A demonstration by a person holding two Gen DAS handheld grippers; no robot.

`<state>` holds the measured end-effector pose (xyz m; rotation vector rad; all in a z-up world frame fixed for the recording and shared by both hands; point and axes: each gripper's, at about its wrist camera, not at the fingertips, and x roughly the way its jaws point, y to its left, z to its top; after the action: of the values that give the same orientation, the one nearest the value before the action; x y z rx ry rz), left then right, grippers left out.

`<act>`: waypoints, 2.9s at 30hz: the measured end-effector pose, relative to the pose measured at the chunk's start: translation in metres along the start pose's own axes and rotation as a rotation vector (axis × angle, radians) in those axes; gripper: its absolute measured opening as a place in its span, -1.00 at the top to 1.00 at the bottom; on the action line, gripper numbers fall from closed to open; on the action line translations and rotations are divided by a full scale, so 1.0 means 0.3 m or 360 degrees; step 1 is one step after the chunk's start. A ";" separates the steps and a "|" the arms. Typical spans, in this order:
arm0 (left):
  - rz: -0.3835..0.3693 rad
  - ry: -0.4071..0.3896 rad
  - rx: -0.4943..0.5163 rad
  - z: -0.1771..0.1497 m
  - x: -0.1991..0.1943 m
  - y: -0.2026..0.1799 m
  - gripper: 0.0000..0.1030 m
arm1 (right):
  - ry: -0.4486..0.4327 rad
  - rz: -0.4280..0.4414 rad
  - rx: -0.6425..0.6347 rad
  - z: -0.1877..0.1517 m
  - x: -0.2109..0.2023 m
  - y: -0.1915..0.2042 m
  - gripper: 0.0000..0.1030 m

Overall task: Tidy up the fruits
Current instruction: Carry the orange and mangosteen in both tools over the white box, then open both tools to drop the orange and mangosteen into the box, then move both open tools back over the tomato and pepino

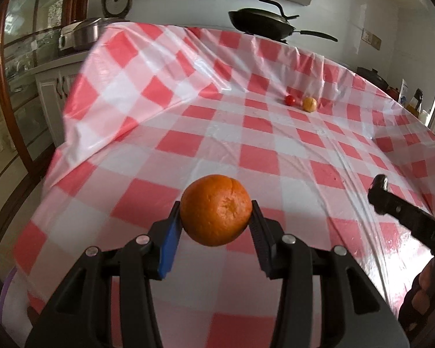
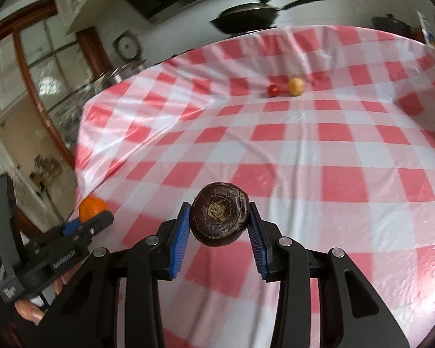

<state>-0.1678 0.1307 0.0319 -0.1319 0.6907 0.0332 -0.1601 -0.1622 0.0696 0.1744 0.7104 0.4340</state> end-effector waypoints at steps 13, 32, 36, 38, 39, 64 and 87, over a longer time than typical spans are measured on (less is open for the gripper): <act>0.0212 -0.0104 -0.0031 -0.100 -0.188 0.225 0.11 | 0.0101 0.0337 -0.0600 -0.125 -0.001 0.374 0.24; 0.0696 0.0272 -0.0600 -0.489 -0.221 0.799 0.11 | 0.0678 0.0850 -0.1606 -0.580 0.189 0.996 0.24; 0.0781 0.0408 -0.0693 -0.564 -0.175 0.889 0.11 | 0.0858 0.0795 -0.1736 -0.703 0.294 1.044 0.24; 0.0823 0.0456 -0.0720 -0.594 -0.155 0.921 0.11 | 0.0925 0.0776 -0.1772 -0.745 0.327 1.055 0.24; 0.0829 0.0473 -0.0732 -0.602 -0.147 0.929 0.11 | 0.0968 0.0765 -0.1796 -0.772 0.347 1.062 0.24; 0.0870 0.0651 -0.0982 -0.752 -0.090 1.018 0.09 | 0.1130 0.0677 -0.2019 -0.929 0.424 1.075 -0.02; 0.1001 -0.0296 -0.0469 -0.248 -0.329 0.627 -0.96 | -0.0041 0.1042 -0.1147 -0.142 -0.084 0.777 -0.69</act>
<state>-0.3051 0.3085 0.0172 -0.1870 0.5159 0.7435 -0.2811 0.0363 0.1225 -0.2808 0.4197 1.2804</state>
